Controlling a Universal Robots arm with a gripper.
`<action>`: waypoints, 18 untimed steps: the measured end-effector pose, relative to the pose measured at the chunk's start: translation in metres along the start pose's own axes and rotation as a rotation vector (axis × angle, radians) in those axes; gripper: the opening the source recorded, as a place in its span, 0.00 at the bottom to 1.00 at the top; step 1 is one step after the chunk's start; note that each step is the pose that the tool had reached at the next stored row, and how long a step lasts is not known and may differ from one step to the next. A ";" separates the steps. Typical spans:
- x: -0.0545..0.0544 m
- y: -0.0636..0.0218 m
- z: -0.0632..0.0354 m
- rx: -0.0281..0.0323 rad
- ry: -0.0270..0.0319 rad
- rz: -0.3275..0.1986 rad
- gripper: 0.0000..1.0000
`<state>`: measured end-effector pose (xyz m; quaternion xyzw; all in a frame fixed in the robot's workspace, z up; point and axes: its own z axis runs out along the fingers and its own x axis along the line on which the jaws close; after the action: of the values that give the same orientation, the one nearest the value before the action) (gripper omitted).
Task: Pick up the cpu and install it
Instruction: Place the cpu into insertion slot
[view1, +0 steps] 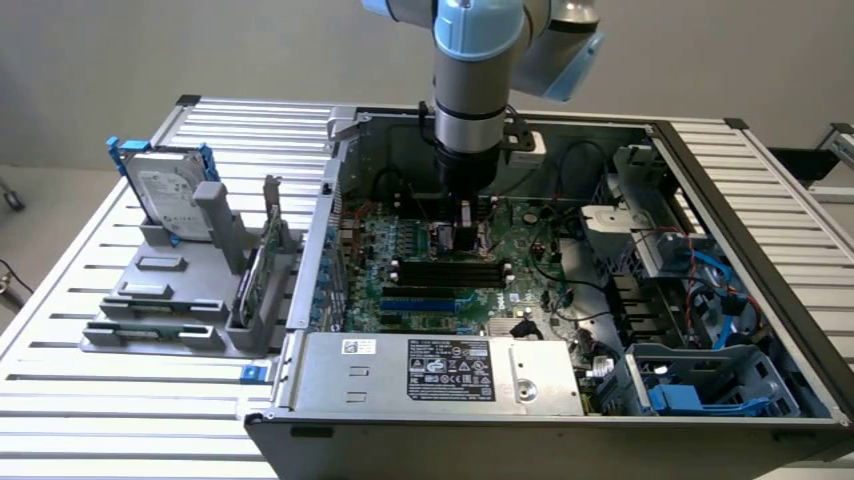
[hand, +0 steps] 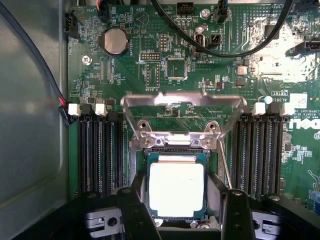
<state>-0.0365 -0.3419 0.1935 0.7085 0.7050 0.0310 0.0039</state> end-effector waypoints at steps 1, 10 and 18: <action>0.000 0.0000 -0.0001 0.0006 -0.0004 0.000 0.63; 0.000 0.0004 -0.0107 0.0061 -0.0009 0.000 0.63; 0.001 0.0012 -0.0268 0.0098 -0.0003 0.000 0.47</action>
<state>-0.0366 -0.3421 0.2204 0.7086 0.7050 0.0274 0.0006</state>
